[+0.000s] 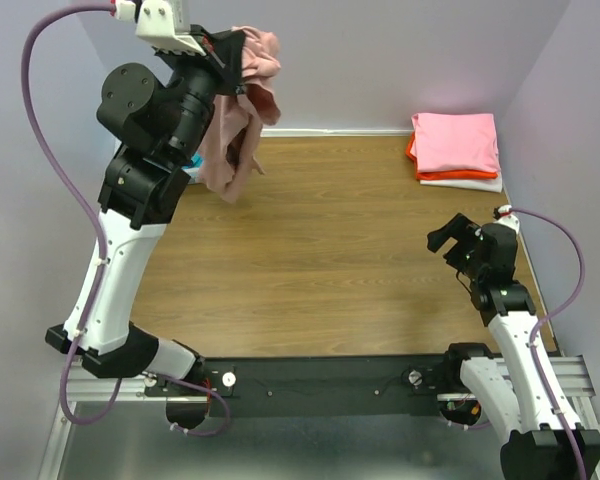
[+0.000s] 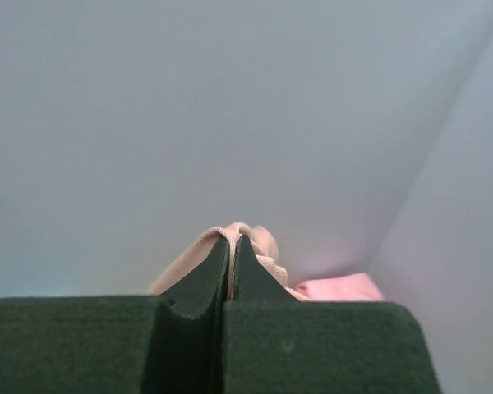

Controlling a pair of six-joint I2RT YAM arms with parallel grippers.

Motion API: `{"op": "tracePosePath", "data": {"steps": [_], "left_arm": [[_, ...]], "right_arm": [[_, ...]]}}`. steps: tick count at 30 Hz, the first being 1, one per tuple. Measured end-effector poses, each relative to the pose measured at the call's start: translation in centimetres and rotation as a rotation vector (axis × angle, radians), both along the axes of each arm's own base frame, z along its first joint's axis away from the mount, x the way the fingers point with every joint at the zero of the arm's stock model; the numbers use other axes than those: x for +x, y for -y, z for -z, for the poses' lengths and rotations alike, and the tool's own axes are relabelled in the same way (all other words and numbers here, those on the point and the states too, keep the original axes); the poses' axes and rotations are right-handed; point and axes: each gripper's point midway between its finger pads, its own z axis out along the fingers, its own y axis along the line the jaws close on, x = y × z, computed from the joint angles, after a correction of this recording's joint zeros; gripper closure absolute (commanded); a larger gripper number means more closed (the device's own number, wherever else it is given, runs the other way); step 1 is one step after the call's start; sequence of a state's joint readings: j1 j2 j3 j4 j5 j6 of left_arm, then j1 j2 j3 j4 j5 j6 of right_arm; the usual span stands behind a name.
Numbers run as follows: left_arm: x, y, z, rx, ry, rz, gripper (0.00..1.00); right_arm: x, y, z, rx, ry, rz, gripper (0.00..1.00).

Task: Fold and stack the t-shirts
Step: Move the tshirt to the center of the board

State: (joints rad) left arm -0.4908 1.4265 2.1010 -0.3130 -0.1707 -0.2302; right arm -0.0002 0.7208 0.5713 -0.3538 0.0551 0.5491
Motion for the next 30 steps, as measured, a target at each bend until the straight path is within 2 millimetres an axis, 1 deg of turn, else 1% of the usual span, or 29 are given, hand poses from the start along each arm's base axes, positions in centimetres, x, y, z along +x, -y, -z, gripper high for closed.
{"op": "tracePosePath", "data": {"steps": [2, 3, 5, 8, 13, 16, 18, 19, 20, 22, 24, 27, 28, 29, 30], "left_arm": [[-2.0, 2.5, -1.2, -0.004, 0.043, 0.091, 1.0], [-2.5, 3.4, -1.5, -0.002, 0.054, 0.122, 1.0], [-4.2, 5.8, -1.8, 0.008, 0.071, 0.203, 1.0], [-5.9, 8.2, -1.7, 0.027, 0.079, 0.277, 1.0], [-7.8, 10.5, -1.4, 0.044, 0.093, 0.352, 1.0], [-8.0, 11.3, 0.9, 0.072, 0.074, 0.368, 1.0], [-7.5, 11.2, 3.8, 0.09, 0.028, 0.342, 1.0], [-7.0, 11.1, 5.8, 0.093, -0.01, 0.321, 1.0], [-6.7, 11.0, 7.0, 0.095, -0.034, 0.307, 1.0], [-5.5, 10.7, 11.5, 0.102, -0.113, 0.251, 1.0], [-4.2, 10.1, 17.1, 0.111, -0.218, 0.177, 1.0], [-2.2, 8.9, 24.3, 0.125, -0.364, 0.091, 1.0], [-1.1, 7.8, 27.3, 0.133, -0.43, 0.044, 1.0], [-0.1, 6.6, 29.7, 0.135, -0.485, -0.001, 1.0], [1.1, 4.8, 33.0, 0.129, -0.566, -0.061, 1.0]], "right_arm": [[0.0, 0.0, -0.3, 0.0, 0.01, 0.0, 0.0], [-0.1, 0.0, -0.4, 0.0, 0.014, 0.0, 0.0], [-0.1, 0.0, -0.6, -0.001, 0.024, 0.003, 0.0], [-0.1, 0.1, -0.8, -0.003, 0.031, 0.007, 0.0], [-0.2, 0.2, -0.8, -0.005, 0.033, 0.01, 0.0], [-0.2, 0.3, -0.8, -0.009, 0.033, 0.017, 0.0], [-0.1, 0.4, -0.8, -0.011, 0.033, 0.022, 0.0], [-0.1, 0.5, -0.8, -0.013, 0.032, 0.026, 0.0], [-0.1, 0.5, -0.8, -0.014, 0.032, 0.026, 0.0], [-0.1, 0.6, -0.8, -0.015, 0.031, 0.03, 0.0], [-0.1, 0.6, -0.6, -0.016, 0.023, 0.031, 0.0], [0.0, 0.6, -0.1, -0.017, 0.004, 0.029, 0.0], [0.0, 0.6, 0.2, -0.019, -0.005, 0.027, 0.0], [0.1, 0.5, 0.3, -0.019, -0.011, 0.024, 0.0], [0.1, 0.5, 0.6, -0.02, -0.023, 0.019, 0.0]]}}
